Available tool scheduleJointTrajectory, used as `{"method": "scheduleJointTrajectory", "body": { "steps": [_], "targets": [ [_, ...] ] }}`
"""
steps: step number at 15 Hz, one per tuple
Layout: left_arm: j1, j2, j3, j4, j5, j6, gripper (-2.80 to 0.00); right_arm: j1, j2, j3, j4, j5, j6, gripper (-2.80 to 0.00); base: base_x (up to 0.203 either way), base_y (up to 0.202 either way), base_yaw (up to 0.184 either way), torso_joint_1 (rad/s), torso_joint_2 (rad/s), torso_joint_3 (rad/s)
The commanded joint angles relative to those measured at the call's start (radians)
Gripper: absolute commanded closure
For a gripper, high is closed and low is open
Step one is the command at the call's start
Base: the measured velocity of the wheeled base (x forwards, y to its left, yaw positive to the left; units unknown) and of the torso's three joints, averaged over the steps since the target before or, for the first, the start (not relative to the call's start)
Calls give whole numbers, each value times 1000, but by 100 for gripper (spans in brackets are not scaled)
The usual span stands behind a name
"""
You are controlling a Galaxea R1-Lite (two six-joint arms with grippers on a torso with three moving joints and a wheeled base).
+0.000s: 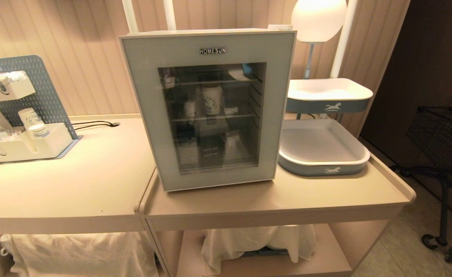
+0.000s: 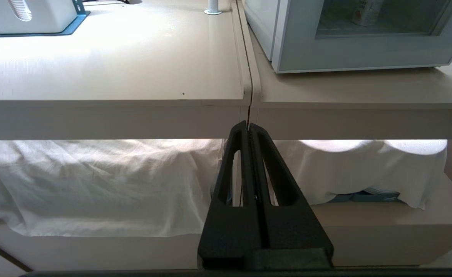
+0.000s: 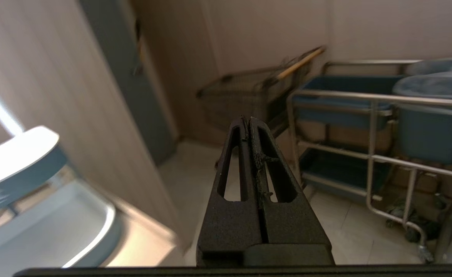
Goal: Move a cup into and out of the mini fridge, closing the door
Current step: Open the freezer door
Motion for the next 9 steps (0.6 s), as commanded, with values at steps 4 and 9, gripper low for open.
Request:
{"method": "scheduleJointTrajectory", "body": {
  "steps": [4,9],
  "targets": [
    [0,0,2,0,0,0,0,-84,-479,339,72,609,76,0,0,0,0,0,0,0],
    [0,0,2,0,0,0,0,-91,-499,557,327,978,108,0,0,0,0,0,0,0]
  ]
}}
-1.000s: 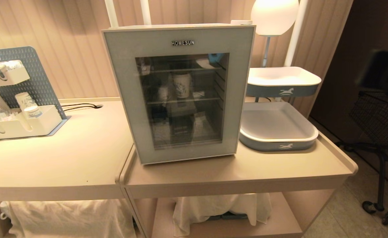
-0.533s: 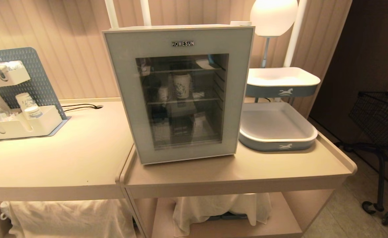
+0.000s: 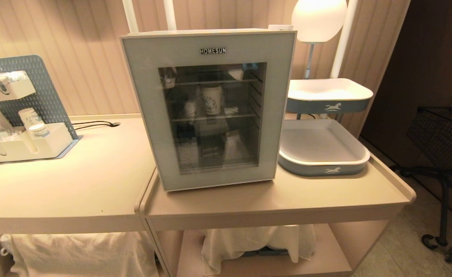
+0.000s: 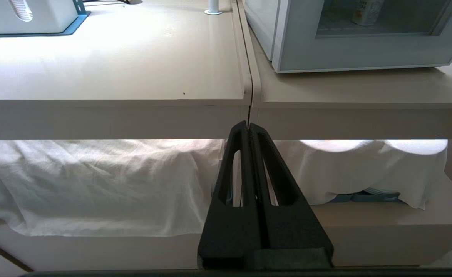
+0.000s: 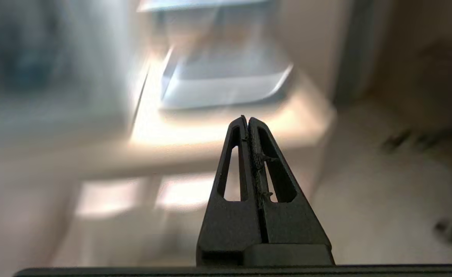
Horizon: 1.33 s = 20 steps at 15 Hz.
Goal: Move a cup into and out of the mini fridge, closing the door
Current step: Open the freezer door
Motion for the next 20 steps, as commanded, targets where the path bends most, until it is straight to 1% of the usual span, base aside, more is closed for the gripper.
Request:
{"method": "scheduleJointTrajectory", "body": {
  "steps": [1,3,11,13,18,20],
  "targets": [
    [0,0,2,0,0,0,0,-1,-16,5,200,50,-13,0,0,0,0,0,0,0],
    [0,0,2,0,0,0,0,-1,-18,-3,189,54,-25,0,0,0,0,0,0,0],
    [0,0,2,0,0,1,0,-1,-18,1,181,54,-25,0,0,0,0,0,0,0],
    [0,0,2,0,0,1,0,-1,-18,1,181,54,-25,0,3,113,-10,2,1,2],
    [0,0,2,0,0,1,0,-1,-18,1,180,54,-25,0,0,188,0,2,3,2],
    [0,0,2,0,0,1,0,-1,-18,1,180,54,-25,0,0,117,1,2,3,0]
  ]
}}
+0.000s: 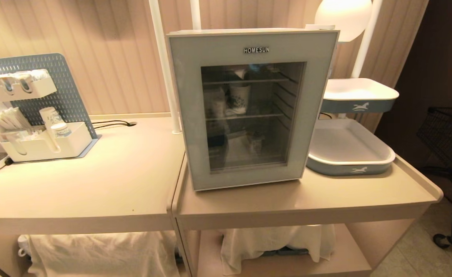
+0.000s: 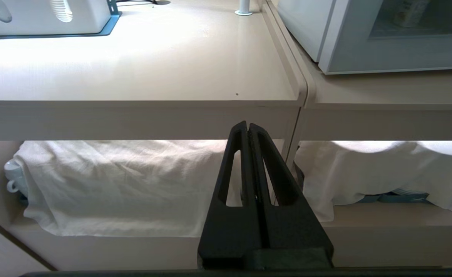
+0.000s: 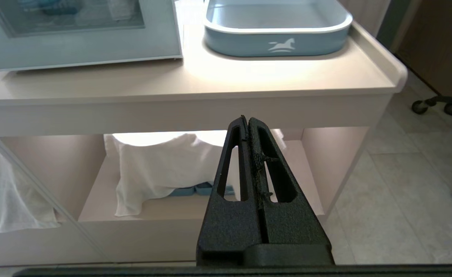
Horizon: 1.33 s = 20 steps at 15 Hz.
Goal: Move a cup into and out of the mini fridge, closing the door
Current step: Open the freezer door
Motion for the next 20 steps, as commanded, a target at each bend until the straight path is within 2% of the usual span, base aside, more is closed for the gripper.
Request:
{"method": "scheduleJointTrajectory", "body": {
  "steps": [1,12,18,20],
  "targets": [
    [0,0,2,0,0,-1,0,0,2,0,0,0,0,0,0,0,0,0,0,0],
    [0,0,2,0,-1,1,0,0,2,0,0,0,0,0,0,0,0,0,0,0],
    [0,0,2,0,-1,1,0,0,2,0,2,0,0,0,175,0,0,5,1,0],
    [0,0,2,0,-1,1,0,0,2,0,3,0,-1,0,33,0,0,4,5,-1]
  ]
}}
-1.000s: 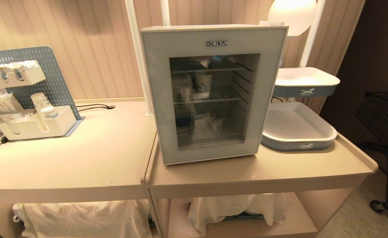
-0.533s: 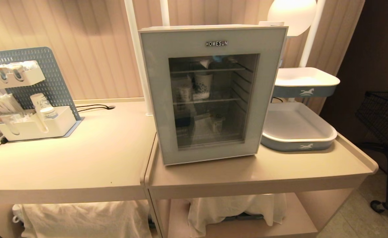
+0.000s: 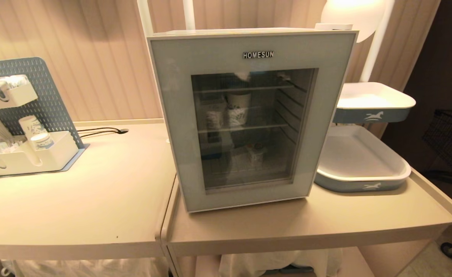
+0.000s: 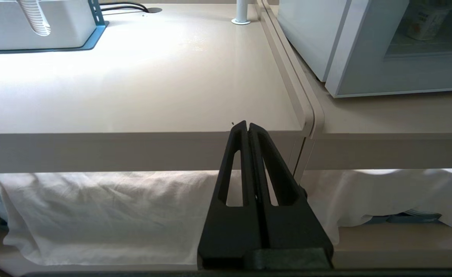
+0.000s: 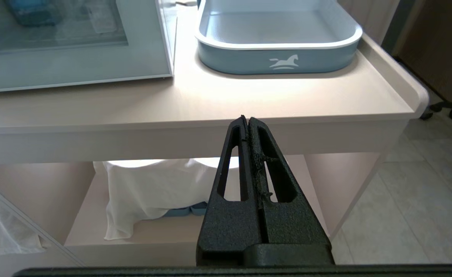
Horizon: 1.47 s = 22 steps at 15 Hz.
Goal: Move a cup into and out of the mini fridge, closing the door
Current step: Open the freezer door
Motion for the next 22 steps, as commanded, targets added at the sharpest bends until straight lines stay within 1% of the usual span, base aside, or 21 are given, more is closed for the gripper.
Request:
{"method": "scheduleJointTrajectory", "body": {
  "steps": [1,3,4,5,6,7,8,9,10,11,12,13,14,15,16,17,18,19,20,21,22],
  "targets": [
    [0,0,2,0,0,-1,0,0,2,0,1,0,0,0,0,0,0,0,0,0],
    [0,1,-1,-12,9,12,0,0,2,-2,6,0,0,0,0,0,0,0,0,0],
    [0,1,-28,-31,15,28,0,0,2,-2,5,0,0,0,0,0,0,0,0,0],
    [0,4,-97,-26,32,35,0,0,2,-2,6,0,-1,0,0,0,0,0,0,0],
    [0,15,-207,16,56,39,0,0,2,-3,8,2,-1,0,0,0,0,0,0,0],
    [0,35,-350,86,80,41,0,0,2,-3,9,2,-1,0,0,0,0,0,0,0],
    [1,70,-540,180,102,37,0,0,2,-3,9,2,-1,0,0,0,0,0,0,0],
    [1,134,-760,276,120,23,0,0,2,-3,7,2,-1,0,0,0,0,0,0,0],
    [-1,226,-968,364,135,0,0,0,2,-3,7,2,-1,0,0,0,0,0,0,0],
    [-8,341,-1122,435,147,-22,0,0,2,-2,6,2,-1,0,0,0,0,0,0,0],
    [-26,493,-1249,499,156,-45,0,0,2,-2,6,1,-1,0,0,0,0,0,0,0],
    [-51,642,-1334,551,156,-68,0,0,2,-2,6,2,-1,0,0,0,0,0,0,0],
    [-71,775,-1375,583,142,-88,0,0,2,-2,6,2,-1,0,0,0,0,0,0,0],
    [-83,910,-1382,591,107,-105,0,0,2,-2,4,2,-1,0,0,0,0,0,0,0],
    [-79,1043,-1378,568,48,-117,0,0,2,-2,4,2,-1,0,0,0,0,0,0,0],
    [-62,1161,-1373,530,-32,-124,0,0,2,-2,4,2,-1,0,0,0,0,0,0,0],
    [-30,1277,-1365,482,-162,-126,-280,0,2,-2,3,2,-1,0,0,0,0,0,0,0],
    [12,1376,-1356,436,-357,-116,-280,0,2,-2,2,1,-1,0,0,0,0,0,0,0],
    [55,1442,-1344,394,-573,-91,-280,0,2,-1,1,0,-1,0,0,0,0,0,0,0],
    [101,1516,-1321,340,-787,-45,-280,0,2,0,0,0,-1,0,0,0,0,0,0,0],
    [136,1589,-1289,269,-949,10,-280,0,2,0,-2,0,-1,0,0,0,0,0,0,0]
  ]
}}
